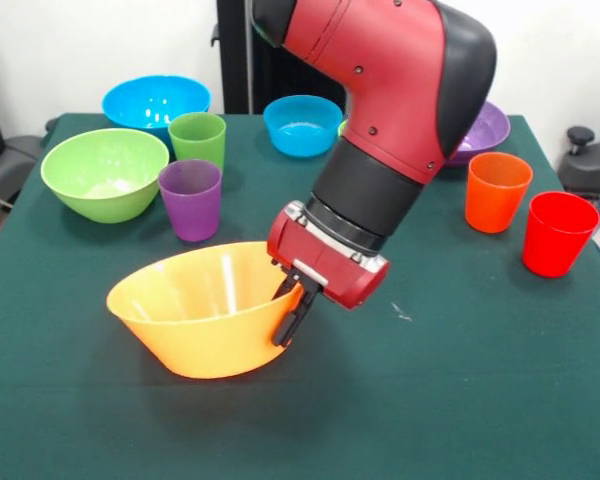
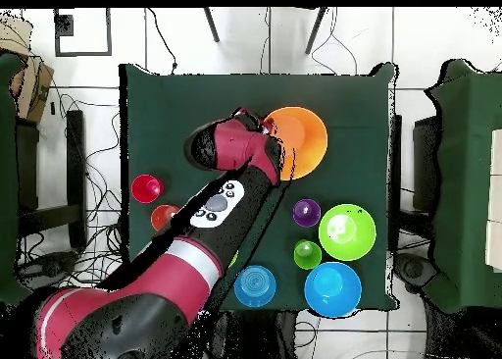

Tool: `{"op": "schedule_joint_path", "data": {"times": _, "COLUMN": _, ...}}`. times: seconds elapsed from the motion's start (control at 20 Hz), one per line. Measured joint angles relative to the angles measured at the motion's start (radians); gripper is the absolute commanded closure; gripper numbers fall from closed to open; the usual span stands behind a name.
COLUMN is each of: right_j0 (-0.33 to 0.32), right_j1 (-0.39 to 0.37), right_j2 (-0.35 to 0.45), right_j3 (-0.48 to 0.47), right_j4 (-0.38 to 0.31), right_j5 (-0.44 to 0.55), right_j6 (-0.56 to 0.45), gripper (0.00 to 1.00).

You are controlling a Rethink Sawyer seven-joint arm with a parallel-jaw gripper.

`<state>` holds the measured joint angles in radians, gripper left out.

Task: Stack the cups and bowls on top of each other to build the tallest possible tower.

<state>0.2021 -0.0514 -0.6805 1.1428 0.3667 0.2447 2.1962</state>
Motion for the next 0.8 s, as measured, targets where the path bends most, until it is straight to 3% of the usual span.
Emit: {"op": "schedule_joint_path", "data": {"times": 0.8, "right_j0": 0.031, "right_j1": 0.012, "right_j2": -0.04, "right_j3": -0.008, "right_j4": 0.091, "right_j5": 0.073, "right_j6": 0.0, "gripper": 1.0}}
